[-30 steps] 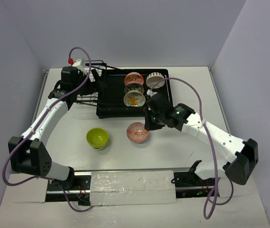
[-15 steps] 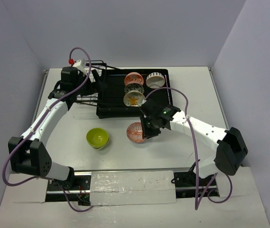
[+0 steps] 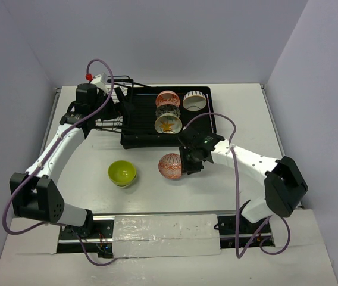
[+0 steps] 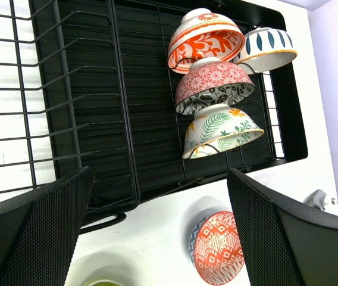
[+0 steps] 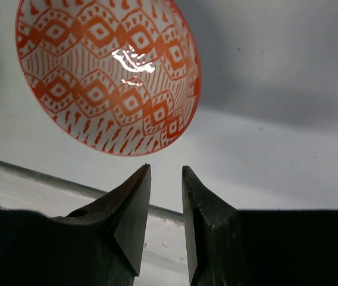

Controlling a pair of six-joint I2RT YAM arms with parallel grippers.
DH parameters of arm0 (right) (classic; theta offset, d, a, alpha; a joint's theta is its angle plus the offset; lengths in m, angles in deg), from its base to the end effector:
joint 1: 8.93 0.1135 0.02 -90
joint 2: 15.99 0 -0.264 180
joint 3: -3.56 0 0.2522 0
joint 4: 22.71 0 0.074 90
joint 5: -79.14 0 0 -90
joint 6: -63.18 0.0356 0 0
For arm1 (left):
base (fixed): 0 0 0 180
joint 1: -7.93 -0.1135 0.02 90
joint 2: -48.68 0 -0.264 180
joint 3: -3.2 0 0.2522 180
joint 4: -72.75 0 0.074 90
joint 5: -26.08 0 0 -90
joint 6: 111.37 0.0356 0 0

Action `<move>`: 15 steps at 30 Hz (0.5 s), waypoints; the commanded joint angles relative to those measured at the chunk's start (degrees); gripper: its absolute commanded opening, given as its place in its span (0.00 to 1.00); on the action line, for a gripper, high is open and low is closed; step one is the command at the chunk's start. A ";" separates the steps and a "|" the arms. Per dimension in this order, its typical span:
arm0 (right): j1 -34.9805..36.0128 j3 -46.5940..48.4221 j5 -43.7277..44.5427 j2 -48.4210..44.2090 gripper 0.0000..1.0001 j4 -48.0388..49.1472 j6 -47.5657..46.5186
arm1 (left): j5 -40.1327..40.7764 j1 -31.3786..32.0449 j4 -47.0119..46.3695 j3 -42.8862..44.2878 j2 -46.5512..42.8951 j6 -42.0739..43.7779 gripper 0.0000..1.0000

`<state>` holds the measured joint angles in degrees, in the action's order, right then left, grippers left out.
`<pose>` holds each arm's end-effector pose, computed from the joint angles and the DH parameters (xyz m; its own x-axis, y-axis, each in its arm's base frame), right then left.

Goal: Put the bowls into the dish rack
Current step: Pick up the bowl from the center of the board.

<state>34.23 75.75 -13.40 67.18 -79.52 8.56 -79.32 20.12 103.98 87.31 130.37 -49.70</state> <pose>0.2014 0.1910 0.2262 -0.9534 -0.1010 -0.2844 -0.1761 0.9515 0.2523 0.3193 -0.0787 0.3332 -0.6192 -0.3343 -0.7105 0.1559 0.8345 -0.5285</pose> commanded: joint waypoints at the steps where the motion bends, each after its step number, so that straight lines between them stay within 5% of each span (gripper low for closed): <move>1: -1.32 0.27 1.58 1.11 0.36 2.18 0.75 | -1.91 -0.06 -0.07 1.63 0.22 -0.58 0.99; 15: -4.75 3.35 0.97 7.69 0.35 5.34 -1.18 | -1.39 -0.14 0.37 2.08 1.72 0.04 0.99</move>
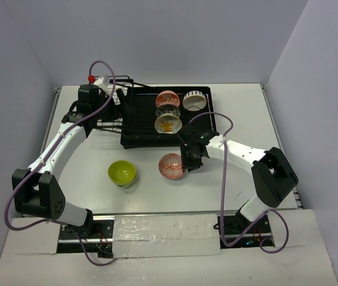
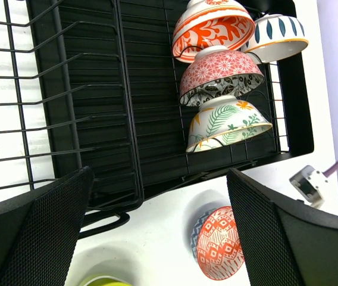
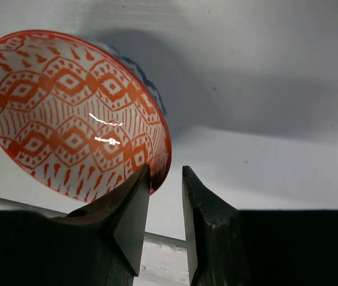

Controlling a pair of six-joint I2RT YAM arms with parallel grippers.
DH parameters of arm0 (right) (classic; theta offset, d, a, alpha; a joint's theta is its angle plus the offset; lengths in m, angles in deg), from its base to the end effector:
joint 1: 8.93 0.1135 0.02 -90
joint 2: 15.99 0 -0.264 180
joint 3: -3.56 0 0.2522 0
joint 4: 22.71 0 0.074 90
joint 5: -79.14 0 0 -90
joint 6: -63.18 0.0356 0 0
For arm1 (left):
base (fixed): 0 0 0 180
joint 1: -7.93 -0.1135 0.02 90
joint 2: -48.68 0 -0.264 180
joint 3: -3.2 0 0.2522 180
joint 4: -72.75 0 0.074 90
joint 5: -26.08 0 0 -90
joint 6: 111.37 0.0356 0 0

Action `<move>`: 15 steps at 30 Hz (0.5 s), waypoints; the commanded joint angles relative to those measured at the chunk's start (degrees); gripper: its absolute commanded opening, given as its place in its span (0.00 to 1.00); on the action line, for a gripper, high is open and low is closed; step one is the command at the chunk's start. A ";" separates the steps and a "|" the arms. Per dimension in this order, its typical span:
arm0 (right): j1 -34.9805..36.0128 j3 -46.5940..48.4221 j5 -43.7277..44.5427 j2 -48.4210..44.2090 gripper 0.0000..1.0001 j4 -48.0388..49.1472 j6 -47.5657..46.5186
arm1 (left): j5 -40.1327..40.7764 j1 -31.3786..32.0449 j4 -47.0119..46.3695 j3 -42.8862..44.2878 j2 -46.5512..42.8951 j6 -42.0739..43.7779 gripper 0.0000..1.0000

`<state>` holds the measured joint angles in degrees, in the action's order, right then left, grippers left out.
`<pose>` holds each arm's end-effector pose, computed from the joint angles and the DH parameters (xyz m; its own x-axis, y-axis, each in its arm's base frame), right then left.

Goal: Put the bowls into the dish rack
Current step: Pick up the bowl from the center of the board.

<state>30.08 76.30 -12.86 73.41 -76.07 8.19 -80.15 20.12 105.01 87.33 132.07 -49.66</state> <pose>0.2294 0.1875 0.2022 -0.9644 -0.0433 -0.2610 -0.1039 0.9693 0.2229 0.3244 -0.0803 0.3224 -0.6564 -0.3237 -0.6814 0.1414 0.8344 -0.5327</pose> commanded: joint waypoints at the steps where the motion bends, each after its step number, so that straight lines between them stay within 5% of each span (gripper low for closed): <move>1: -0.60 3.15 0.59 1.91 0.35 1.89 -1.08 | -0.47 -0.14 -0.57 2.14 -0.07 0.17 0.99; 15: -2.00 5.62 3.48 3.32 0.23 0.92 -2.75 | -0.21 -0.14 -0.40 2.76 0.80 0.78 0.99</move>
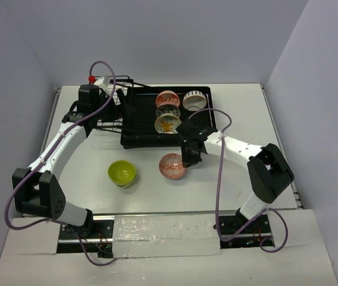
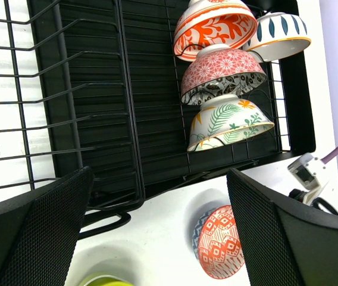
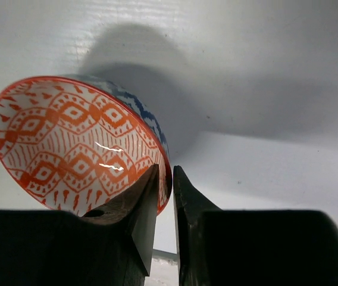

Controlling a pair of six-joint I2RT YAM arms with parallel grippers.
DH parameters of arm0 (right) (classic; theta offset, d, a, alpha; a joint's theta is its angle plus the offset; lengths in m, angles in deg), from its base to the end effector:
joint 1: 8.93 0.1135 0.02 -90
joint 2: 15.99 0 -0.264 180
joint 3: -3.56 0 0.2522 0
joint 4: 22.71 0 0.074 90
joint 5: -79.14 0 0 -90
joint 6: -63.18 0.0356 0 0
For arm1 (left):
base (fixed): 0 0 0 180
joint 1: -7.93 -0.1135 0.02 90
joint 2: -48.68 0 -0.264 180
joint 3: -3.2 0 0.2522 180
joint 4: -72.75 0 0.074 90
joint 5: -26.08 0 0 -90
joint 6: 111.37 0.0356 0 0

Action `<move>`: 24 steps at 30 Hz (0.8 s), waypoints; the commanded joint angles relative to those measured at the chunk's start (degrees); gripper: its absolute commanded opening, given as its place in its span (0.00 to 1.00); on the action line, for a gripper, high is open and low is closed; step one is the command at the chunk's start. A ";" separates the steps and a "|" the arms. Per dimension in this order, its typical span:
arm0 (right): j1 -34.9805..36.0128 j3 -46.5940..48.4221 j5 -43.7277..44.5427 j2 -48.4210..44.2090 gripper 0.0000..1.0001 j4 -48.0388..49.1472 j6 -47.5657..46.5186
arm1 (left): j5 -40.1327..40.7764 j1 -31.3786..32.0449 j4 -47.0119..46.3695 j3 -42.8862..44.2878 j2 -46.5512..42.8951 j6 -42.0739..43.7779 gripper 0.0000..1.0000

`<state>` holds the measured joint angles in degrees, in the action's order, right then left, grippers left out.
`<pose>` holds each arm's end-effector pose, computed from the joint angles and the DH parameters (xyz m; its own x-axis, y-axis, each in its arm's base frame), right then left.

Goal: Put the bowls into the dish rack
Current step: Pick up the bowl from the center of the board.

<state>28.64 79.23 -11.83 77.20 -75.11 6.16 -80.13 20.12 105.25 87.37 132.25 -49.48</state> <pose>0.2476 0.1912 0.1982 -0.9588 -0.0509 -0.2794 -0.1100 0.9735 0.2002 0.3248 -0.0803 0.3213 -0.6603 -0.3202 -0.6793 0.1398 0.8363 -0.5301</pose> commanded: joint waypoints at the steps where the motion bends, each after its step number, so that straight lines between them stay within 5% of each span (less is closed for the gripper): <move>1: -0.56 2.69 3.34 -1.07 0.23 -0.13 -0.80 | -0.23 -0.14 -0.55 2.97 0.80 0.61 0.99; 18: -1.09 5.32 3.61 1.47 0.00 0.14 -2.12 | -1.81 -0.06 -0.81 3.24 1.95 0.08 0.99; 24: -1.00 6.12 1.59 1.47 0.00 0.49 -4.49 | -1.64 -0.06 -0.46 3.85 1.95 0.17 0.99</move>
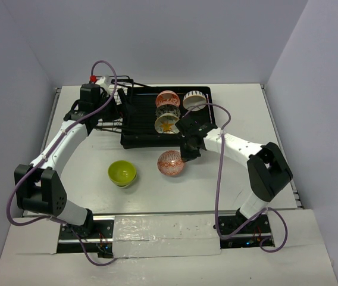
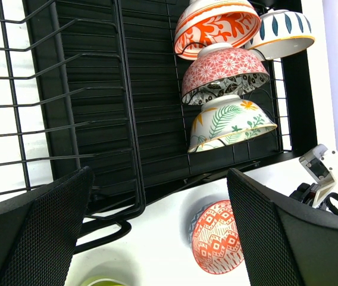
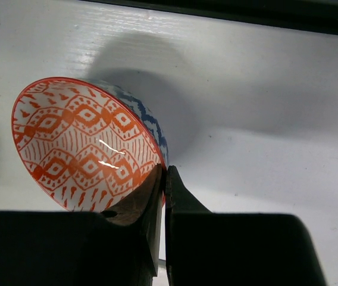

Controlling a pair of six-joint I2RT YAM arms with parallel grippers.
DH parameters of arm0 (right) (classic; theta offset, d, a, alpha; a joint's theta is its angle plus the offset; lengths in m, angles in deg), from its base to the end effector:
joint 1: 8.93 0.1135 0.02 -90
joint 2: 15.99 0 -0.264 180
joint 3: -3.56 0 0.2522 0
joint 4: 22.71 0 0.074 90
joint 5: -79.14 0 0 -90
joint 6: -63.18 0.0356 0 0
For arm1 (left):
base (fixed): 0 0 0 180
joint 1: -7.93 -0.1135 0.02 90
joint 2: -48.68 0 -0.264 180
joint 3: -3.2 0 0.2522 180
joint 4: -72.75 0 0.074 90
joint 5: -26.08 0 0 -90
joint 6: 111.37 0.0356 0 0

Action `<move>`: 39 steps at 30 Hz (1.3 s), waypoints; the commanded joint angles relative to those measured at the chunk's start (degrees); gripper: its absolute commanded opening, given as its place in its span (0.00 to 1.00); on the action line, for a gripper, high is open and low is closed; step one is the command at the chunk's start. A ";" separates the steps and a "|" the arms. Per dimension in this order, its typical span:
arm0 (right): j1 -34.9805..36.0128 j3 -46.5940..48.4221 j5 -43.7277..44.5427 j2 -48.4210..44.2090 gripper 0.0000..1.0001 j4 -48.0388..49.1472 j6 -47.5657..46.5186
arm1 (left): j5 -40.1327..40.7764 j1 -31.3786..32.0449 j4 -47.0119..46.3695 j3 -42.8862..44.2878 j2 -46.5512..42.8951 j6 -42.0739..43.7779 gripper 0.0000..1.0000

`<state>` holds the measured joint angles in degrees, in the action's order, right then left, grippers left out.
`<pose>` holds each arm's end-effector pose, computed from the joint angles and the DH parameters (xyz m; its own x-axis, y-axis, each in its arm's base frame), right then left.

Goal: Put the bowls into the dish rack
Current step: Pick up the bowl from the center of the board, then insert the bowl into the dish rack.

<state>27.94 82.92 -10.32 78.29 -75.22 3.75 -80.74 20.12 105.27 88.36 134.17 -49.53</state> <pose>0.2606 0.1950 0.2106 -0.9397 -0.0691 -0.3349 -0.1384 0.9724 0.1877 0.3323 -0.0823 0.3166 -0.6750 -0.3164 -0.6666 0.1375 0.8337 -0.5349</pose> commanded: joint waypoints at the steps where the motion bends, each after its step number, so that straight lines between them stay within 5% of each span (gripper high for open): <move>1: -0.30 2.42 -0.18 0.12 0.00 0.68 -2.70 | -0.94 -0.06 -0.40 2.96 -0.06 0.30 0.99; 21: -0.39 -0.56 1.31 -15.61 0.00 3.67 -14.65 | -0.32 -0.14 -0.22 2.52 -4.45 -0.40 0.99; 39: -4.16 0.76 26.87 -26.16 0.00 5.77 -22.12 | -0.67 0.47 -0.66 1.56 -5.86 -0.49 0.99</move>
<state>25.51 81.92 8.96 55.64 -74.54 -16.82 -80.66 20.25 106.08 89.95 130.52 -49.70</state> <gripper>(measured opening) 0.063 0.991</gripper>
